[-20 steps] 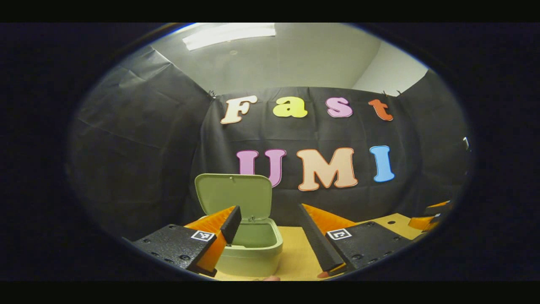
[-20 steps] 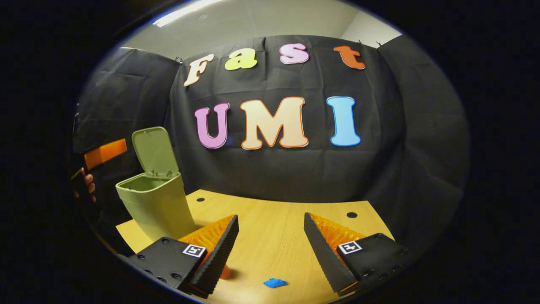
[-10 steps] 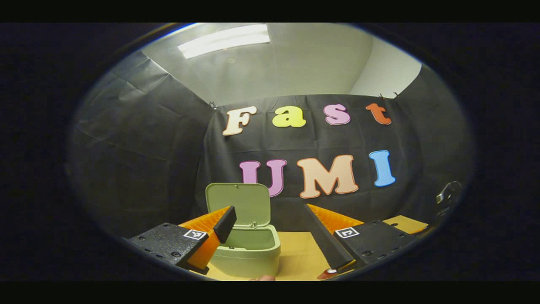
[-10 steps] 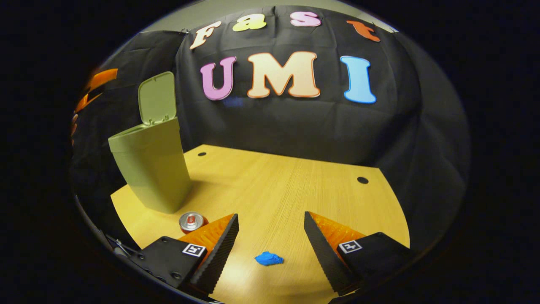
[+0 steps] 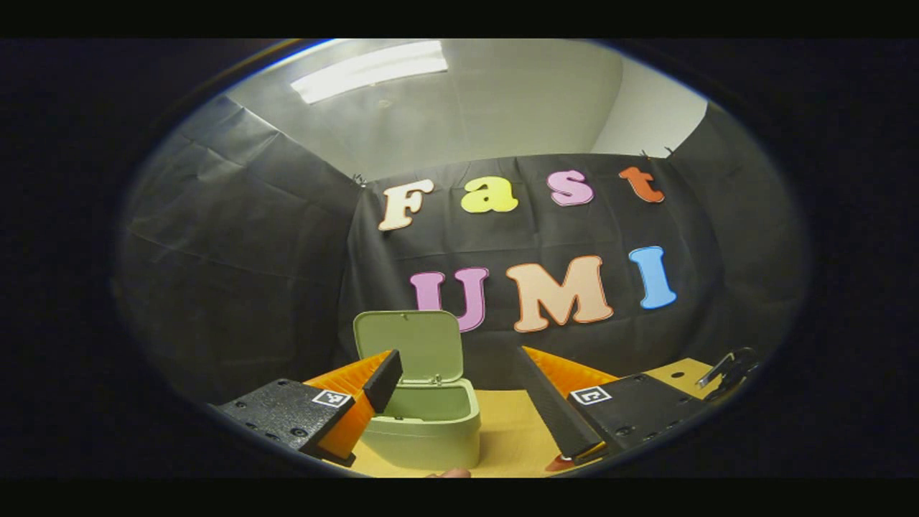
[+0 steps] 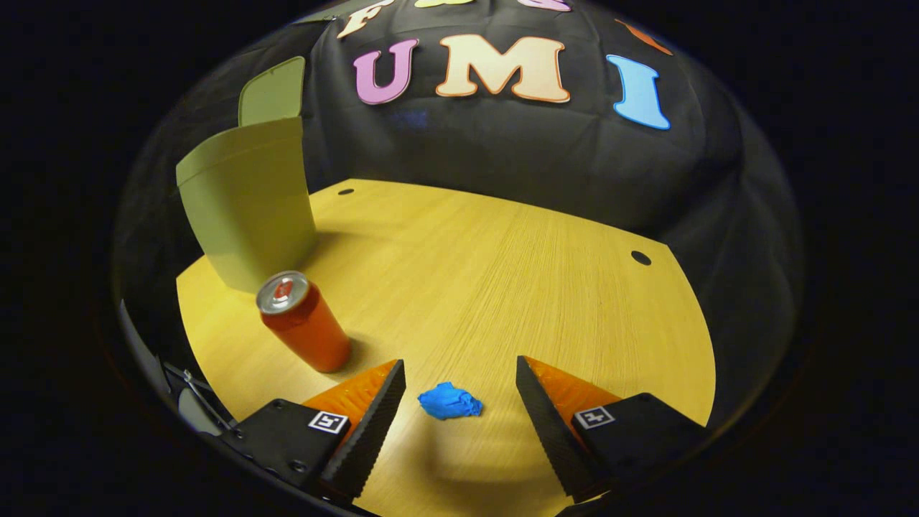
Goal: Press the lid of the desktop garbage bin to open it, pick up the crumpled paper on the desktop and throw it into the bin, then pick up the pop can on the desktop and drop it into the bin, and finally close the garbage bin lid.
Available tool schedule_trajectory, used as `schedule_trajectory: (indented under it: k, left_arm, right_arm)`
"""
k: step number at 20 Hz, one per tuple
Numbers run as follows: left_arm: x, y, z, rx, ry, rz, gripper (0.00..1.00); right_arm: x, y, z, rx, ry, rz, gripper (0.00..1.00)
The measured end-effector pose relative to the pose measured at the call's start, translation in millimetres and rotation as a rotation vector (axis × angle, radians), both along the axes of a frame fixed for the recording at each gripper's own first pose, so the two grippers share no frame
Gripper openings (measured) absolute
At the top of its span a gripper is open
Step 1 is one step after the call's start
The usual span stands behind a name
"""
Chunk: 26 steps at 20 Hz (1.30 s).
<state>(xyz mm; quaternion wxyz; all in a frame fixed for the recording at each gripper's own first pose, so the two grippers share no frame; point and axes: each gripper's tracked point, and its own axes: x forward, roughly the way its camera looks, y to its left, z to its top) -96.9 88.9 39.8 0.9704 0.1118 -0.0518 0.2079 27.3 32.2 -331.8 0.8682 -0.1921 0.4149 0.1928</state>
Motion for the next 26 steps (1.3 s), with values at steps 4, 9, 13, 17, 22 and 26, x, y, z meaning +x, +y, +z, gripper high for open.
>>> schedule_trajectory:
  k: [4,9,13,17,22,26]
  left_arm:
    - [-2,2,-3,0.018,0.019,0.024,0.94]
    - [-2,4,-11,0.018,0.044,0.037,0.96]
    - [-4,8,-7,0.029,0.028,0.053,0.96]
    - [-3,12,-10,0.022,0.029,0.052,0.93]
    - [0,20,-12,-0.001,0.025,0.037,0.93]
    - [2,28,-14,-0.009,0.026,0.019,0.96]
  right_arm:
    - [-7,-11,-28,-0.044,0.075,0.005,0.98]
    - [-9,-3,-46,-0.037,0.131,0.039,0.95]
    - [-18,7,-59,-0.014,0.208,0.062,0.4]
    - [-29,19,-47,0.013,0.209,0.1,0.15]
    - [-8,38,-2,0.067,0.088,0.08,0.12]
    - [18,53,43,0.125,-0.005,0.032,0.15]
